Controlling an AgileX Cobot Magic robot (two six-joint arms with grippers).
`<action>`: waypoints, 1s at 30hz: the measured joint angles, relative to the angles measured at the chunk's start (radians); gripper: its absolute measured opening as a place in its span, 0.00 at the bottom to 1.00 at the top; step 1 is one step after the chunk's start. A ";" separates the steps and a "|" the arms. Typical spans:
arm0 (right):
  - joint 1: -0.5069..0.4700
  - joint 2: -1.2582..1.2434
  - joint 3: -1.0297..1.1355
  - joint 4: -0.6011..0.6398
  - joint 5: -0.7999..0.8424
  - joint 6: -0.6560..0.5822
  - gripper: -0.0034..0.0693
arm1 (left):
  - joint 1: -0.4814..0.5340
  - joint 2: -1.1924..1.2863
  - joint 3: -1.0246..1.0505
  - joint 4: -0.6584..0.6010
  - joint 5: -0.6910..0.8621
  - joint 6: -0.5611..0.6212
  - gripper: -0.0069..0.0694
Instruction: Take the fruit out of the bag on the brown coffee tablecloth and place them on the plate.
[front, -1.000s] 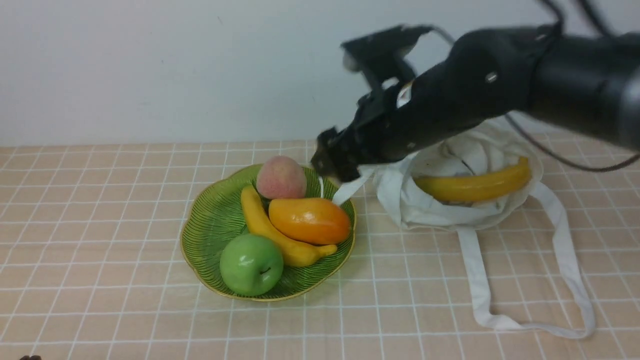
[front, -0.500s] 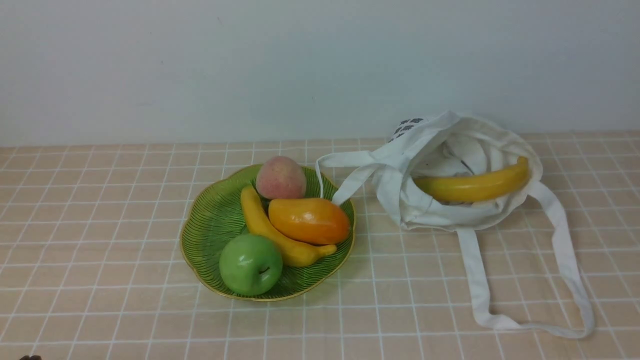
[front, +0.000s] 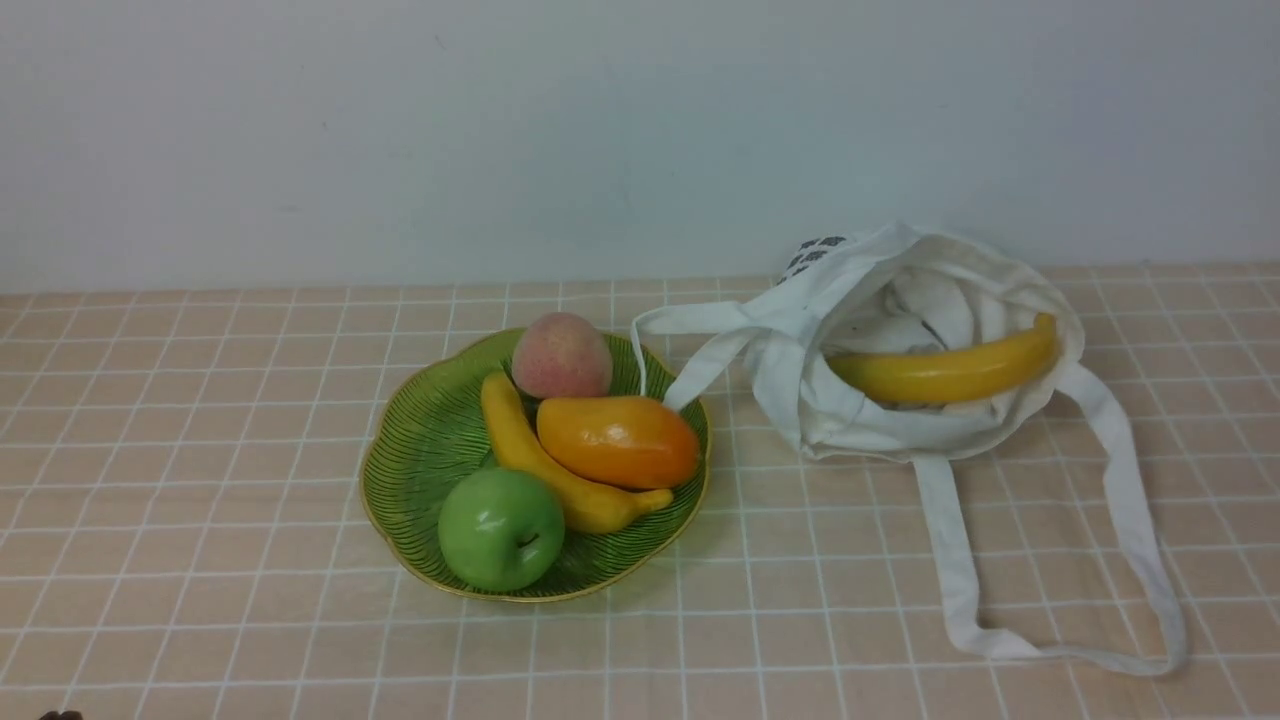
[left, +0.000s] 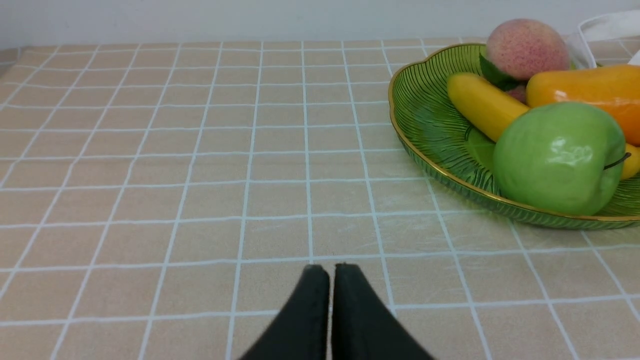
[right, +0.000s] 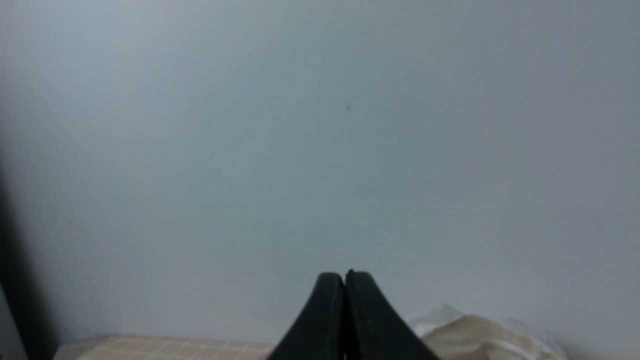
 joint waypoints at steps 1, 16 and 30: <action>0.000 -0.001 0.018 0.000 -0.002 0.001 0.03 | 0.000 0.000 0.000 0.000 0.000 0.000 0.08; 0.000 -0.001 0.089 -0.042 -0.029 0.015 0.03 | 0.000 0.000 0.000 0.000 0.000 0.000 0.08; 0.000 -0.001 0.089 0.443 -0.118 -0.533 0.03 | 0.000 0.000 0.000 0.000 0.000 0.000 0.08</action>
